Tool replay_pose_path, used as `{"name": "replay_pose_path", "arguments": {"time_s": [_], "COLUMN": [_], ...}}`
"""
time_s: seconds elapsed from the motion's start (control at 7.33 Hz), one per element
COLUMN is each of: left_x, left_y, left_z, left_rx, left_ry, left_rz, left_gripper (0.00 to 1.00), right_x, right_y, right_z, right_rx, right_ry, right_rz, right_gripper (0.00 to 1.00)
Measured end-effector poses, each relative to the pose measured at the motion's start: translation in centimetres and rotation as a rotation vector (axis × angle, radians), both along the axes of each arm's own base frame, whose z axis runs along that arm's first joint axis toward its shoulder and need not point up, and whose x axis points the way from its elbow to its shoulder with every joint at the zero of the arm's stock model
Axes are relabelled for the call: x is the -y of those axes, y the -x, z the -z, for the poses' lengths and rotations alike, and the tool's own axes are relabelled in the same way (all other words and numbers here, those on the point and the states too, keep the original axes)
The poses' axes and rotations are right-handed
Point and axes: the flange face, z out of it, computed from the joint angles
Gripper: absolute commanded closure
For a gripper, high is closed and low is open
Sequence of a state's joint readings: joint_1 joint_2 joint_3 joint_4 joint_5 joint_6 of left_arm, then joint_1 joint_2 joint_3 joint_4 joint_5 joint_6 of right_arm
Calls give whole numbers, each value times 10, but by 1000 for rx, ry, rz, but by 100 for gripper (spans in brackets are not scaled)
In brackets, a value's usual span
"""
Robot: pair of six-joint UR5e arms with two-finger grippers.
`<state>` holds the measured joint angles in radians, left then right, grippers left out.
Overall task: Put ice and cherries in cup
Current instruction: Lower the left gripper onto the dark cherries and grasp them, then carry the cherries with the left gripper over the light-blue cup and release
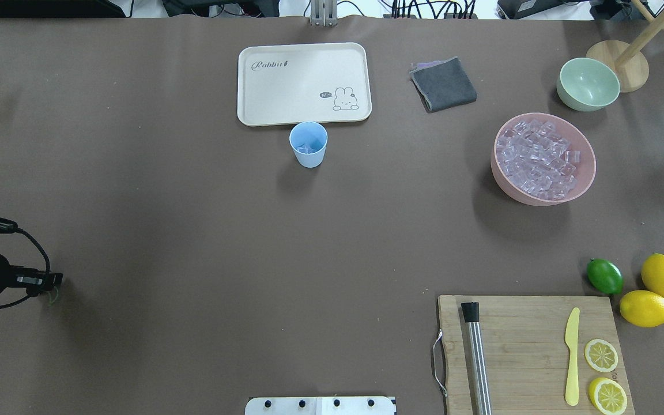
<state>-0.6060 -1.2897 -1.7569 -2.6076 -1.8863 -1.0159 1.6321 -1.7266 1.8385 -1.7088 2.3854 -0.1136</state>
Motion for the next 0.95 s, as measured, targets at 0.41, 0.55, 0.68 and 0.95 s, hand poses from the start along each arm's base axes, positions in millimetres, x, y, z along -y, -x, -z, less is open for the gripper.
{"name": "replay_pose_path", "arguments": {"time_s": [0.41,0.55,0.68,0.95], "left_x": [-3,3,23,93], "left_y": [13,16,17,7], "left_z": [0,14,41,120], "left_rx": [10,-10,-27,-48], "left_ry": [-42,-26,7,47], "left_rz": [-49,-64,-60,-7], "left_gripper": [69,69,69,69], "right_x": [0,0,-1,-1], "right_y": [0,0,0,0], "right_z": [0,0,0,-1], "right_rx": [0,0,-1,-2], "right_ry": [-1,0,1,3], "right_rz": [0,0,0,0], "right_gripper": [1,1,1,1]}}
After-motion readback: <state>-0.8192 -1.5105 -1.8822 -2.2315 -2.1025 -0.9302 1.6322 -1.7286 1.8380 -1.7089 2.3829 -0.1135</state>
